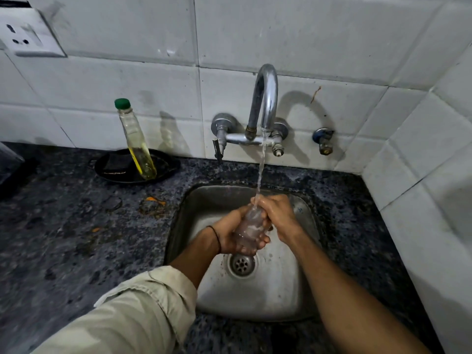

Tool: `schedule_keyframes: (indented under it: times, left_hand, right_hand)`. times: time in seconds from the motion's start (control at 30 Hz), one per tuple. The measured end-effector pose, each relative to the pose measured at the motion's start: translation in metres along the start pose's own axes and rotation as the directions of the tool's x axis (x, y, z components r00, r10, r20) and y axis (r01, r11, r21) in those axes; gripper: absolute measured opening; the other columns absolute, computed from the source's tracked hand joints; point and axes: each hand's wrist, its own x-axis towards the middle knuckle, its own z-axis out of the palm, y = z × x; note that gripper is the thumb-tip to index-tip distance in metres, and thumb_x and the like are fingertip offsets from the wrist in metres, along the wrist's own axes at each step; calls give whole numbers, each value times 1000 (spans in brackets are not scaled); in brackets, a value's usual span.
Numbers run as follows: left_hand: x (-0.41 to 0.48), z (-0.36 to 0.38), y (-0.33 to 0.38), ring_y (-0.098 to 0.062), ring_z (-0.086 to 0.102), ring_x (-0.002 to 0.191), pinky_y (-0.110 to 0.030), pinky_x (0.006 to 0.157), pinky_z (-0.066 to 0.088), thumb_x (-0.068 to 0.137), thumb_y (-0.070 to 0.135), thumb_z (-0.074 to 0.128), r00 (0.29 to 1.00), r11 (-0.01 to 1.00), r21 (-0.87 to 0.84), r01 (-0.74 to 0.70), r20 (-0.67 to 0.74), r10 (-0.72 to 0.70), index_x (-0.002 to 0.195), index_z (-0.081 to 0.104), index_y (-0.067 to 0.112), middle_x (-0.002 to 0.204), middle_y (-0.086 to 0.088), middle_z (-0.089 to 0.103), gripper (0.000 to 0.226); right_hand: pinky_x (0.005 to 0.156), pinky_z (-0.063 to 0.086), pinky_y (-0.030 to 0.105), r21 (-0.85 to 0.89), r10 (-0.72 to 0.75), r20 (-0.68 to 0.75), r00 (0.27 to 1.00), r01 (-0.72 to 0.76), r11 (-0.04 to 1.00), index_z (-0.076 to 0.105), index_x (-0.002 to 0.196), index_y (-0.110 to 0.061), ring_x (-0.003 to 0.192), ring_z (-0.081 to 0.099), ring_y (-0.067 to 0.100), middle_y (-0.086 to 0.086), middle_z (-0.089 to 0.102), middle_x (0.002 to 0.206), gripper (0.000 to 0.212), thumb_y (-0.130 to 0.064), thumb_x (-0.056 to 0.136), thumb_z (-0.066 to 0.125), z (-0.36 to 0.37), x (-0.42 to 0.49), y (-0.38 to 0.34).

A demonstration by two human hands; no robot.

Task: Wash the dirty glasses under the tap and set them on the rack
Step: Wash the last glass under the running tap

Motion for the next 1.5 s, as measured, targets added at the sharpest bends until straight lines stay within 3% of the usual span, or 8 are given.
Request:
schedule_keyframes:
  times: [0.17, 0.33, 0.57, 0.7, 0.83, 1.03, 1.3, 1.5]
  left_hand:
    - [17, -5, -25, -24, 61, 67, -30, 63, 38, 91, 49, 42, 983, 886, -436, -158, -156, 99, 91, 69, 9, 80, -12, 68, 48]
    - [33, 1, -28, -22, 62, 84, -31, 74, 43, 91, 43, 49, 944, 702, -634, -325, -265, 197, 89, 69, 10, 86, -9, 67, 39]
    - [30, -21, -10, -23, 63, 68, -28, 52, 51, 91, 33, 41, 857, 722, -466, -512, -339, 389, 105, 56, 10, 94, -13, 62, 31]
    - [25, -9, -7, -24, 64, 67, -31, 59, 52, 91, 25, 42, 779, 628, -461, -627, -380, 498, 89, 60, 14, 80, -11, 65, 22]
    - [25, -14, -14, -24, 65, 79, -37, 73, 52, 92, 34, 44, 806, 688, -421, -592, -314, 501, 90, 64, 18, 92, -12, 67, 26]
    - [22, -20, -9, -20, 63, 52, -23, 45, 50, 99, 44, 39, 940, 899, -306, -313, -238, 246, 95, 64, 9, 73, -10, 69, 44]
    - [35, -20, -4, -20, 63, 76, -31, 67, 51, 99, 24, 37, 767, 711, -318, -628, -410, 494, 91, 59, 14, 84, -6, 65, 26]
    - [26, -30, -6, -21, 56, 54, -23, 45, 41, 98, 37, 36, 883, 859, -259, -443, -293, 367, 92, 63, 9, 75, -10, 62, 40]
  right_hand:
    - [43, 36, 25, -390, -279, -72, 958, 230, 891, 52, 47, -14, 37, 45, 7, -2, 52, 41, 49, -32, 90, 68, 12, -3, -3]
    - [64, 39, 29, -752, -552, 245, 797, 516, 411, 57, 57, -21, 58, 55, 20, 4, 62, 58, 47, -47, 97, 56, 19, -17, -4]
    - [93, 52, 37, -742, -54, 617, 785, 603, 293, 65, 120, -39, 106, 66, 17, -7, 72, 118, 27, -38, 96, 52, -17, -7, -31]
    - [88, 56, 23, -438, -19, 562, 827, 317, 841, 72, 119, -26, 101, 69, 6, -2, 73, 117, 35, -9, 89, 64, -8, -17, -36]
    - [73, 58, 21, -212, -1, 407, 914, 96, 972, 74, 108, -5, 92, 75, 21, 15, 77, 100, 21, -19, 97, 62, 1, -21, -37]
    - [95, 51, 39, -734, -15, 662, 749, 652, 192, 73, 104, -26, 107, 64, 15, -7, 71, 111, 16, -28, 89, 66, -13, -12, -42]
    - [83, 53, 28, -331, 97, 445, 890, 63, 942, 74, 107, -19, 85, 66, 5, -3, 74, 94, 22, -11, 89, 65, 6, -16, -38]
    - [89, 54, 29, -626, 40, 545, 837, 374, 684, 76, 107, -27, 98, 68, 11, -7, 75, 107, 24, -15, 89, 67, -3, -14, -41]
